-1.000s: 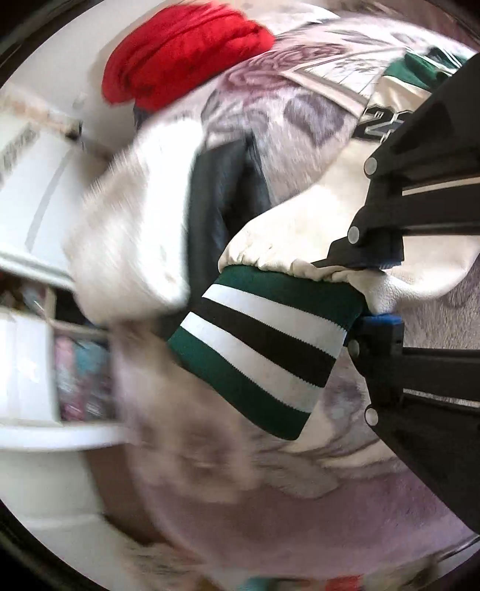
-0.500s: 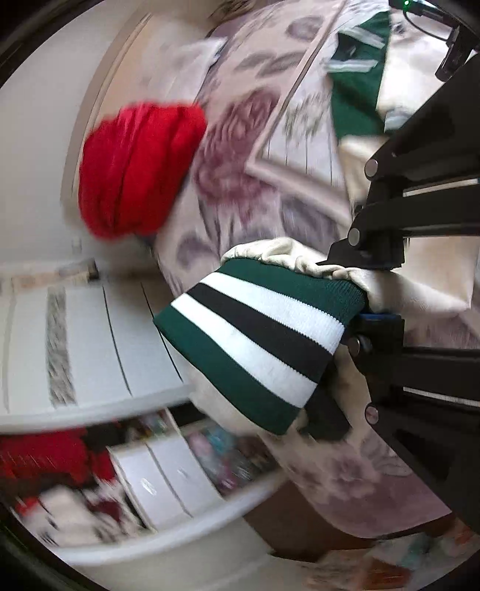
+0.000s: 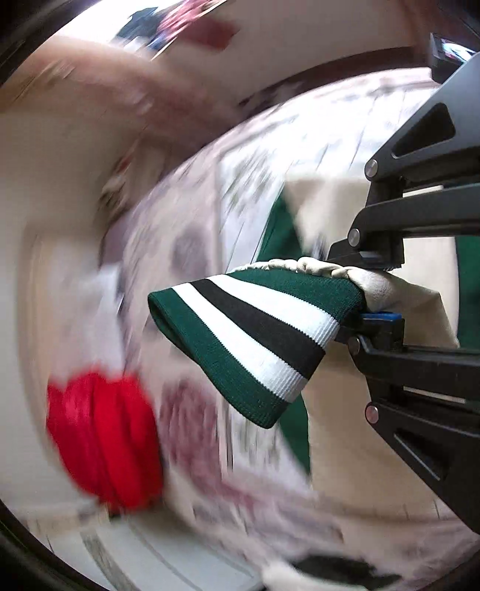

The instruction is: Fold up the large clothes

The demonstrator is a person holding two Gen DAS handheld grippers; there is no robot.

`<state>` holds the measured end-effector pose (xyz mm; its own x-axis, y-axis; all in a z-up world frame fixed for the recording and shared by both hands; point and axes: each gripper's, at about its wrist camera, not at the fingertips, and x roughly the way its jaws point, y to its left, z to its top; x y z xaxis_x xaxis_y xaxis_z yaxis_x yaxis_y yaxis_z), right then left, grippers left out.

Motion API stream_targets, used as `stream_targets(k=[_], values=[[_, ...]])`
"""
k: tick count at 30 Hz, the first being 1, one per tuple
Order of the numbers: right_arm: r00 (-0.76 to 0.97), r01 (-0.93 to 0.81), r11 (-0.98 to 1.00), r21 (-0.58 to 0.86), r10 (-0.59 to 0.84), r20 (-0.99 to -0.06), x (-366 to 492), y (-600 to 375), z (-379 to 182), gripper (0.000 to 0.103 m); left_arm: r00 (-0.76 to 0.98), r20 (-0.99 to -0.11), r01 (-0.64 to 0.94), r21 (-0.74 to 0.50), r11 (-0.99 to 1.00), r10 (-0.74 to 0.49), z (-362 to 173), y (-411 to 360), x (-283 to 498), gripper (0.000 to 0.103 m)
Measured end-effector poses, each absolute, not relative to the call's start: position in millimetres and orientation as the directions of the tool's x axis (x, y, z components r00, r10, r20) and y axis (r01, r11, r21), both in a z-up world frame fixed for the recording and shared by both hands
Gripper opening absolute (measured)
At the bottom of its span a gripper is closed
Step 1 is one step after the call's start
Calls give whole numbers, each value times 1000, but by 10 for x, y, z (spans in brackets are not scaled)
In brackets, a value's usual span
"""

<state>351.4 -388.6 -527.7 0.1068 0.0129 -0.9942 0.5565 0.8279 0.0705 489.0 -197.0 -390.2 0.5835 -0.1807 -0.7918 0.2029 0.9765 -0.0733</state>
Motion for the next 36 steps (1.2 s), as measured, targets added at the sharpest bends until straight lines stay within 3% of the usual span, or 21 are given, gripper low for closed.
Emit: stream_targets(k=[3,8,13,14,15,16,17,18,24,30,34,36], values=[[68,594,802,57,20,-997,3215,-4249,-5460,103,493,-844,285,-72,956,-210,-4363,-2587,4886,12],[49,640,762,99,89,-995,2931,-4638,-5716,103,418,-895,263,-46,964,-157,-4820,-2847,4848,13],[84,654,733,184,172,-982,2905,-4823,-5770,103,483,-851,172,-137,975,-205,-4705,-2642,4848,23],[97,656,726,207,191,-977,2923,-4851,-5762,103,501,-838,151,-162,975,-217,-4645,-2573,4880,28],[107,656,721,221,202,-974,2933,-4880,-5753,103,519,-823,136,-187,973,-231,-4578,-2540,4912,46],[115,655,718,235,212,-970,2964,-4901,-5735,103,538,-803,123,-228,966,-258,-4536,-2465,4950,71],[121,650,719,244,219,-968,3007,-4911,-5711,103,561,-783,95,-261,961,-269,-4465,-2366,4971,80],[127,647,719,253,226,-966,3051,-4918,-5689,103,574,-773,62,-287,956,-269,-4413,-2276,4993,86],[189,617,717,324,264,-946,3481,-4851,-5429,103,457,-855,7,-273,962,-246,-4378,-1964,5090,86],[256,549,740,388,293,-921,4054,-4643,-5345,103,520,-854,-150,-60,987,27,-4371,-1031,4860,86],[254,507,777,372,278,-926,4543,-4457,-5620,103,411,-848,-264,240,934,334,-4697,-391,4829,86],[199,491,799,347,285,-938,4810,-4361,-5896,97,342,-847,-310,307,900,407,-4850,-95,4834,86]])
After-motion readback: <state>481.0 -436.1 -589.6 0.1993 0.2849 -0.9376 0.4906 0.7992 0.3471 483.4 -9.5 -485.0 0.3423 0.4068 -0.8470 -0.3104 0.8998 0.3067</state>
